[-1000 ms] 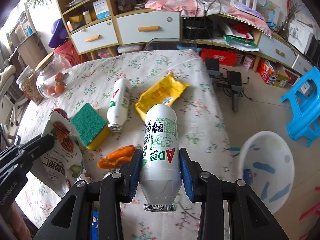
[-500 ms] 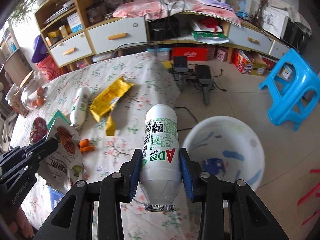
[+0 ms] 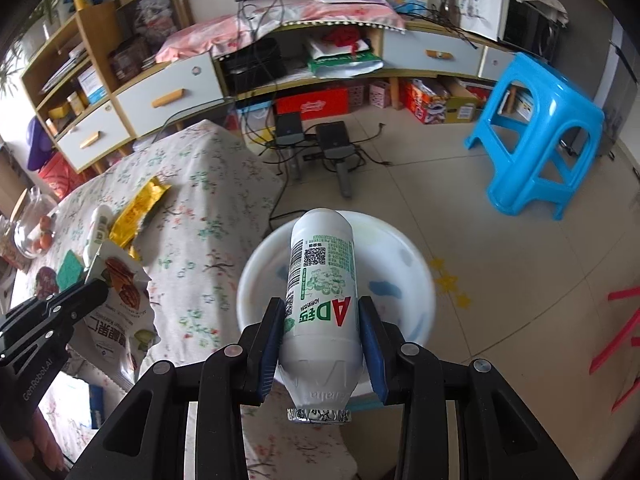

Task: Collect trash
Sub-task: 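Carry the white bottle over the white bucket with the right gripper, then open the right gripper to drop the bottle into the bucket, then grasp the light blue milk carton with the left gripper, then lift the milk carton with the left gripper while the right grasps the orange peel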

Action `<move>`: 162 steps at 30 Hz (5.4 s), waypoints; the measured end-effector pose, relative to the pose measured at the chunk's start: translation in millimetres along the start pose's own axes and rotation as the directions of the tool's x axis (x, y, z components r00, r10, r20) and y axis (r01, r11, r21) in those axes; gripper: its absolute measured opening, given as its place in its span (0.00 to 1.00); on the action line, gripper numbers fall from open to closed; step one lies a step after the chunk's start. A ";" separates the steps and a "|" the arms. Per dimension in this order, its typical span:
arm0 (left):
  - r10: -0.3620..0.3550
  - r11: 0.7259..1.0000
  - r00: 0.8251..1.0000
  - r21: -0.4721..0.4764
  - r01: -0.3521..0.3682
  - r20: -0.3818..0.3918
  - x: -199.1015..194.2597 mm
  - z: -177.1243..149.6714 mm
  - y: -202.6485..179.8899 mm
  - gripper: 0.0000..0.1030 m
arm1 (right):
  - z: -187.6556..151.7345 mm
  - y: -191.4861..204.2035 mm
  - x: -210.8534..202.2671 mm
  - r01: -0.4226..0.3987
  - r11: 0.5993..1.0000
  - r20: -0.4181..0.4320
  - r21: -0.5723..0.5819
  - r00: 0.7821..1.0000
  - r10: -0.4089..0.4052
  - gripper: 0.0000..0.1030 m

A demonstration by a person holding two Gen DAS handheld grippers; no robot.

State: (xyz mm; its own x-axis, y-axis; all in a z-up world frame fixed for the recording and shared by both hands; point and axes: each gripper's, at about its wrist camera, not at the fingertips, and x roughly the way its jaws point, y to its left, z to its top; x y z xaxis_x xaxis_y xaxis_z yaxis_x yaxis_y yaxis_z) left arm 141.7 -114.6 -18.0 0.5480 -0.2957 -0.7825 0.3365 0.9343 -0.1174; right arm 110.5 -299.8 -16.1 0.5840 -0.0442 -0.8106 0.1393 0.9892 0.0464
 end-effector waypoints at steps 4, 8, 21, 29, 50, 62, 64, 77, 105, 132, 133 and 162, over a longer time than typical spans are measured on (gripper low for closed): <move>-0.013 1.000 1.000 0.022 0.013 -0.003 7.4 5.1 -19.5 0.07 | -3.8 -25.5 -3.4 0.012 0.999 -0.002 0.035 1.000 -0.012 0.37; -0.030 0.999 1.000 0.038 0.030 -0.009 16.4 10.7 -35.4 0.07 | -8.1 -42.1 -7.8 0.024 0.998 -0.001 0.063 1.000 -0.024 0.37; -0.089 0.995 0.996 0.049 0.090 -0.026 51.6 27.0 -70.9 0.07 | -8.2 -75.1 -7.8 0.038 0.991 -0.009 0.130 0.999 -0.037 0.37; -0.056 0.998 0.998 0.026 0.057 -0.043 50.8 28.9 -64.6 0.78 | -0.2 -68.3 -2.9 0.031 0.991 -0.012 0.130 0.999 -0.029 0.37; 0.116 0.993 0.991 -0.015 -0.117 -0.060 -6.0 -7.4 19.1 0.97 | 16.4 -37.7 28.6 0.020 0.994 -0.036 0.108 0.999 -0.016 0.40; 0.145 0.982 0.988 -0.116 -0.150 -0.047 -39.7 -29.5 74.2 0.99 | 21.8 0.3 26.1 0.031 0.997 -0.041 0.068 0.999 -0.028 0.82; 0.157 0.976 0.986 -0.143 -0.163 -0.048 -44.7 -32.0 86.5 0.99 | 20.3 10.0 25.4 0.014 0.999 -0.048 0.050 0.999 -0.012 0.82; 0.264 0.921 0.956 -0.262 -0.289 -0.127 -53.0 -60.2 151.0 0.99 | 4.4 60.9 16.4 -0.078 0.996 -0.094 -0.043 0.993 0.074 0.83; 0.031 0.821 0.984 -0.556 -0.126 -0.176 -33.3 -89.6 193.7 0.46 | -4.6 116.8 22.8 -0.130 0.984 -0.122 -0.123 0.986 0.115 0.83; -0.012 0.844 0.967 -0.522 -0.126 -0.253 -3.3 -84.1 188.4 0.66 | -6.4 184.3 55.5 -0.186 0.972 -0.192 -0.144 0.969 0.157 0.83; -0.031 0.841 0.970 -0.530 -0.105 -0.241 -6.3 -84.5 190.8 0.65 | -6.7 185.8 56.2 -0.189 0.971 -0.197 -0.144 0.968 0.159 0.83; 0.020 0.866 0.996 -0.496 -0.059 -0.084 -87.0 -99.5 228.9 0.62 | -24.0 293.4 104.4 -0.288 0.919 -0.287 -0.270 0.935 0.209 0.83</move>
State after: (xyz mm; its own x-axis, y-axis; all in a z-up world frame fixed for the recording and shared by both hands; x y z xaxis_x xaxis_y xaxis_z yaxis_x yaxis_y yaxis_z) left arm 94.9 144.7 -37.6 0.4885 -0.2594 -0.8331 -0.1205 0.9256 -0.3588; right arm 193.1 -10.9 -101.1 0.3459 0.2052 -0.9156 -0.2558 0.9595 0.1183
